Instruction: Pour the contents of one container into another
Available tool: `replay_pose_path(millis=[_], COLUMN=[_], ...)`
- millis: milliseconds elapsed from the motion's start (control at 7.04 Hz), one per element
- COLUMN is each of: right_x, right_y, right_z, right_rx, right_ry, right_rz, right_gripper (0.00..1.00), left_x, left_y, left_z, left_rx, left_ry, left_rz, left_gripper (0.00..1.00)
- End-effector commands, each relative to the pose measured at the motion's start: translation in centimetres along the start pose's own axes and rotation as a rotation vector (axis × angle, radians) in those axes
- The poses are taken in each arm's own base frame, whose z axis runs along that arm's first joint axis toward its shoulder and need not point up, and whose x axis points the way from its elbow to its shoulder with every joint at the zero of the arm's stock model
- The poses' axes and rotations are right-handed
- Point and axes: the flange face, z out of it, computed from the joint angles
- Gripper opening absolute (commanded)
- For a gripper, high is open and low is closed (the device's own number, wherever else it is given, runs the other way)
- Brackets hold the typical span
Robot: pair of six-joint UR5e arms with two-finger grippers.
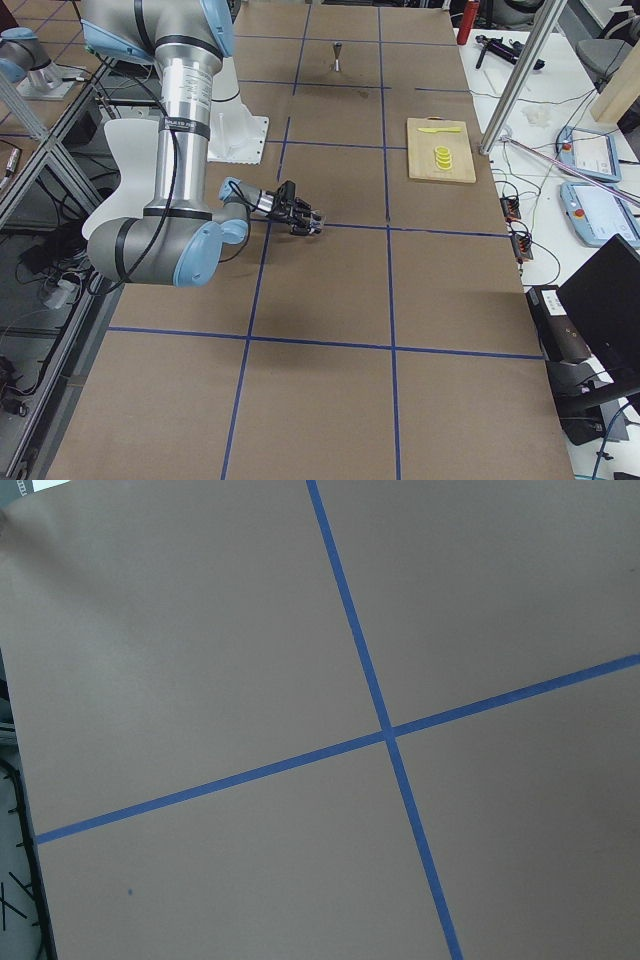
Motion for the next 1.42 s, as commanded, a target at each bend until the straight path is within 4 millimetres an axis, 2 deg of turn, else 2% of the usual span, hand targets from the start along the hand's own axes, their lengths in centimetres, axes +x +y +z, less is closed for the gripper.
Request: replay_pose_path(millis=[0, 568, 994, 1278], right_x=[-0.08, 0.53, 0.45, 0.46], right_y=[0.07, 0.73, 0.72, 0.59], right_z=[0.0, 0.37, 0.37, 0.36], right_rx=[-0.001, -0.002, -0.002, 0.012], right_ry=[-0.001, 0.008, 0.008, 0.009], right_rz=[0.0, -0.015, -0.014, -0.014], right_gripper=[0.26, 0.51, 0.61, 0.77], left_x=[0.08, 0.1, 0.11, 0.14], left_y=[-0.04, 0.02, 0.01, 0.0], left_z=[-0.02, -0.03, -0.04, -0.09], left_rx=[0.001, 0.001, 0.002, 0.002], left_ry=[0.001, 0.001, 0.001, 0.001], left_rz=[0.001, 0.001, 0.002, 0.002], left_gripper=[1.0, 1.0, 1.0, 1.0])
